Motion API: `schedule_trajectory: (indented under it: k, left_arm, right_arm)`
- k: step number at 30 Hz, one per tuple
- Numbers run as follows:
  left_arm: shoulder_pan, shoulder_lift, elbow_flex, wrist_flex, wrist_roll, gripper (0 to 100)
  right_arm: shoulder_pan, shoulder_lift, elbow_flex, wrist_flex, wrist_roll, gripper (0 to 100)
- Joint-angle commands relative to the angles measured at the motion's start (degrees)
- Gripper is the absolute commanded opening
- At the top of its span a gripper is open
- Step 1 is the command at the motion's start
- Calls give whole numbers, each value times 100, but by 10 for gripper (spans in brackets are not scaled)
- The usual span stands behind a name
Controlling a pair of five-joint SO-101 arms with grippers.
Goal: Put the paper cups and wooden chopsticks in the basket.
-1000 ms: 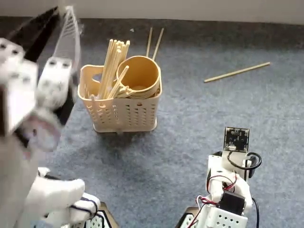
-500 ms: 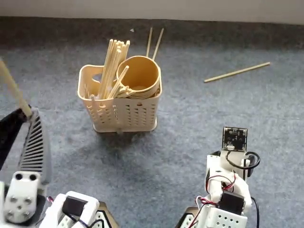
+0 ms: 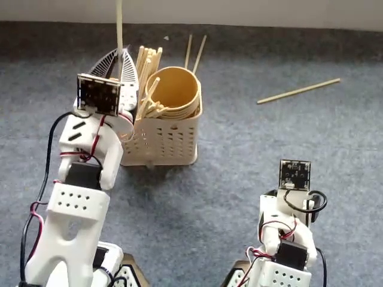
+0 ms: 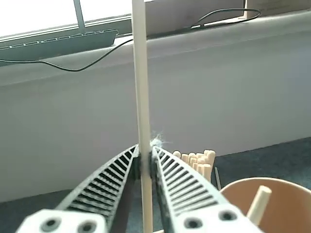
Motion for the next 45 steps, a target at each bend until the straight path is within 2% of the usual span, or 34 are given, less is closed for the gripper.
schedule_trajectory:
  k: [1,4,9,17,23,26,29,32,36,41,45]
  left_arm:
    - [-224,866,-303,-62,185,6]
    - [-233,1051,-312,123,176,15]
    - [-224,813,-330,651,176,152]
    - [-242,-145,-312,1424,176,113]
    - [-1138,-1262,-347,1952,422,112]
    - [-1578,-2211,-409,2910,712,112]
    - [-1859,-3257,-848,4097,695,112]
    - [-2105,-3855,-1719,5415,404,112]
    - [-2097,-3503,-2466,6760,299,113]
    - [-2123,-2193,-2501,6927,237,115]
    - [-2343,-1121,-2431,7481,-141,115]
  right_arm:
    - [-40,-48,743,-101,97,347]
    - [-40,-48,743,-101,97,347]
    - [-40,-48,743,-101,97,347]
    - [-40,-48,743,-101,97,347]
    - [-13,-48,716,-110,97,347]
    - [259,-40,286,-242,237,347]
    - [778,22,-576,-549,589,347]
    - [1051,119,-1657,-620,607,347]
    - [769,1411,-2703,-673,589,347]
    - [576,4690,-4444,-1499,290,347]
    - [541,7679,-6835,-1279,-88,347]
